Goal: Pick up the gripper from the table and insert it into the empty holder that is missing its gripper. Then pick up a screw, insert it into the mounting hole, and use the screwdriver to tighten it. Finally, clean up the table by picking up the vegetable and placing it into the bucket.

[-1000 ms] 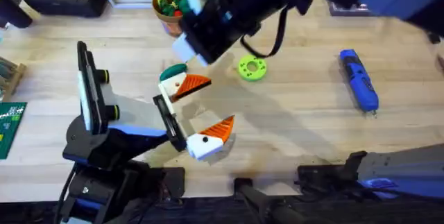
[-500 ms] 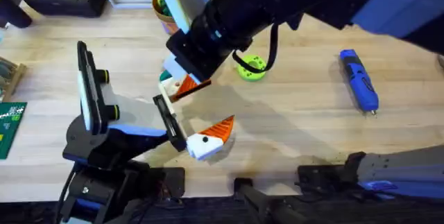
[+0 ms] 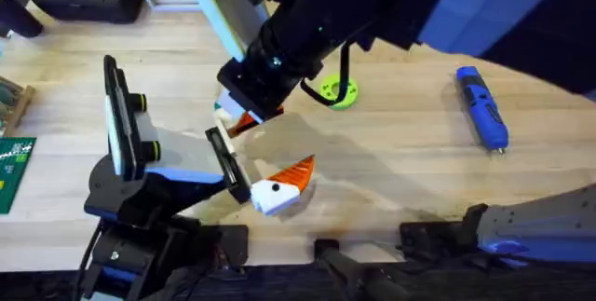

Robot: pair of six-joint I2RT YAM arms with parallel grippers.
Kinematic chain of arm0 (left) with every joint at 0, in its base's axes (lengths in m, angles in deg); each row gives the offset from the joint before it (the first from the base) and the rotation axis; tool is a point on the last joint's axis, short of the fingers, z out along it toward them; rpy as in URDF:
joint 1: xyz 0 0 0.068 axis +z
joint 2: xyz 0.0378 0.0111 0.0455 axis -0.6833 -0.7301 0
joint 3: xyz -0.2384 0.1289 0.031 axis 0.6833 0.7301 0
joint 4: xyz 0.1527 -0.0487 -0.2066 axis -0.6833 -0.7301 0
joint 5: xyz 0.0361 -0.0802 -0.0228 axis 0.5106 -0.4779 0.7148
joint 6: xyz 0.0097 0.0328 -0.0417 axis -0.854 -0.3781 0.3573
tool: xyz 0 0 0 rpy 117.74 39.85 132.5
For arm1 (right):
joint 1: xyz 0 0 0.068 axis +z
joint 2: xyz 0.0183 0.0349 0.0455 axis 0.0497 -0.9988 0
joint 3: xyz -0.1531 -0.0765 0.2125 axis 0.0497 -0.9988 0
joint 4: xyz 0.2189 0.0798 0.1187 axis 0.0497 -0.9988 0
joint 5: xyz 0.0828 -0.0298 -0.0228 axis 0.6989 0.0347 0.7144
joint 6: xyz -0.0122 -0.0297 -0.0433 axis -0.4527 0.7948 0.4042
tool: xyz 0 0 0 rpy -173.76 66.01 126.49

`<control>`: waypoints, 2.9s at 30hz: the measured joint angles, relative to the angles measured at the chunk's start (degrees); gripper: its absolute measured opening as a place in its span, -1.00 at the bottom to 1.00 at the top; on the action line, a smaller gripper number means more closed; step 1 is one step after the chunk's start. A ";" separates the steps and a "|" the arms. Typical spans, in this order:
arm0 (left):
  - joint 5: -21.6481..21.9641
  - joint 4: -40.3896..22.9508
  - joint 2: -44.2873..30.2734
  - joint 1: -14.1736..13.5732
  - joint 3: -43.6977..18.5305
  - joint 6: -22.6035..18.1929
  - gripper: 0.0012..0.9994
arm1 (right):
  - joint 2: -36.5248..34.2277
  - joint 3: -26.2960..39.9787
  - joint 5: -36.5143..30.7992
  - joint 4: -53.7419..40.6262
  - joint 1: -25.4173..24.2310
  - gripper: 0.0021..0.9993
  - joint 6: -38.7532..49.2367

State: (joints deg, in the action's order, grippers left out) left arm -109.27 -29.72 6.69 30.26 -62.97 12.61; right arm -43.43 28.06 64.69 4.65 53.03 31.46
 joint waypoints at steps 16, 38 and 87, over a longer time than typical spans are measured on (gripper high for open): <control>0.01 -0.04 -0.03 0.00 0.00 0.46 0.97 | -1.41 0.00 -0.07 0.42 0.84 -0.99 0.25; -0.37 -0.02 -0.04 0.00 0.00 0.42 0.97 | 2.75 0.24 -2.23 -5.74 -3.83 0.98 -0.98; -0.35 -0.02 -0.04 0.01 0.00 0.15 -0.99 | 31.15 -23.54 -1.63 -14.97 -31.34 0.99 3.33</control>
State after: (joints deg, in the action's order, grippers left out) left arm -109.62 -29.74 6.65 30.28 -62.97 12.76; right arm -12.28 4.52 63.06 -10.32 21.69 34.79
